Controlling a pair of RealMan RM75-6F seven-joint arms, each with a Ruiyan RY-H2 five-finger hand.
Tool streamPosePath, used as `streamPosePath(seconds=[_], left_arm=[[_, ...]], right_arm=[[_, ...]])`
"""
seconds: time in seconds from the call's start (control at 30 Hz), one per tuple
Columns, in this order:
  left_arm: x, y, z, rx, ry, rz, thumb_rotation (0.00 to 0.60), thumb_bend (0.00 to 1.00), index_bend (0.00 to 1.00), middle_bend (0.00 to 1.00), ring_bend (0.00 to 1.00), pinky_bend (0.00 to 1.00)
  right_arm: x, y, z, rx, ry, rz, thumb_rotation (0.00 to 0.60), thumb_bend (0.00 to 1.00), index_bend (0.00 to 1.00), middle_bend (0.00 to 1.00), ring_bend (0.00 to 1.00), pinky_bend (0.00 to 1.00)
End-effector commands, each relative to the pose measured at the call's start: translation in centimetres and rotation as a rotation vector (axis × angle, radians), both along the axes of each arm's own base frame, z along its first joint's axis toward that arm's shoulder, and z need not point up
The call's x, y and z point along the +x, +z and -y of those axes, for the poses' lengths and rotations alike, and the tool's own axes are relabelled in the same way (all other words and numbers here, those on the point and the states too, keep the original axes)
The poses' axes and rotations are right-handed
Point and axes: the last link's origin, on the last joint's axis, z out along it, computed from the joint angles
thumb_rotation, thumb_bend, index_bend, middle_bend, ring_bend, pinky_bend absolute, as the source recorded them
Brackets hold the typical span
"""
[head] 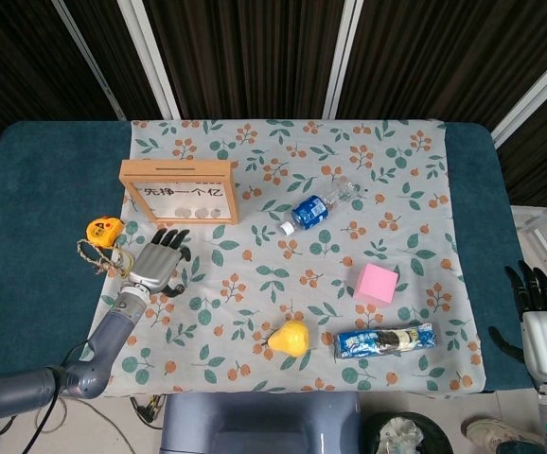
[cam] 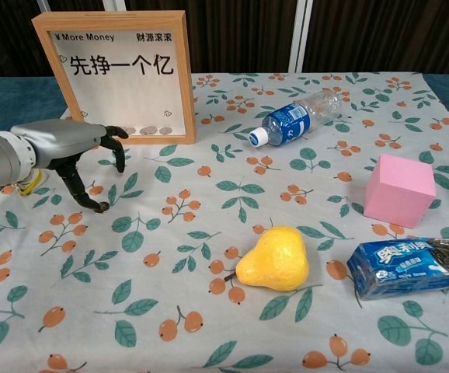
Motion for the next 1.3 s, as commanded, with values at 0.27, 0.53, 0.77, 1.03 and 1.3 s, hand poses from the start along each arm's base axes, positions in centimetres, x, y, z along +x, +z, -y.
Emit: streamPosePath(seconds=[0.27, 0.53, 0.77, 1.03, 1.3], left_arm=[[-0.07, -0.04, 0.06, 0.001, 0.001, -0.006, 0.6, 0.09, 0.38, 0.0, 0.0, 0.0], [-0.14, -0.17, 0.14, -0.002, -0.002, -0.012, 0.6, 0.09, 0.38, 0.0, 0.0, 0.0], [-0.15, -0.14, 0.2, 0.001, -0.009, -0.018, 0.6, 0.09, 0.38, 0.0, 0.0, 0.0], [-0.13, -0.24, 0.31, -0.001, -0.016, -0.021, 0.6, 0.09, 0.38, 0.0, 0.0, 0.0], [-0.13, -0.36, 0.36, -0.002, -0.019, -0.026, 0.6, 0.09, 0.38, 0.0, 0.0, 0.0]], right_arm=[[-0.02, -0.01, 0.0, -0.001, -0.001, 0.0, 0.6, 0.3, 0.08, 0.0, 0.0, 0.0], [-0.03, -0.01, 0.01, -0.001, -0.004, -0.001, 0.6, 0.3, 0.08, 0.0, 0.0, 0.0], [-0.06, 0.01, 0.01, -0.001, -0.006, 0.0, 0.6, 0.3, 0.08, 0.0, 0.0, 0.0], [-0.03, 0.01, 0.01, 0.002, -0.003, 0.002, 0.6, 0.3, 0.08, 0.0, 0.0, 0.0], [-0.03, 0.04, -0.01, 0.002, -0.004, 0.004, 0.6, 0.3, 0.08, 0.0, 0.0, 0.0]])
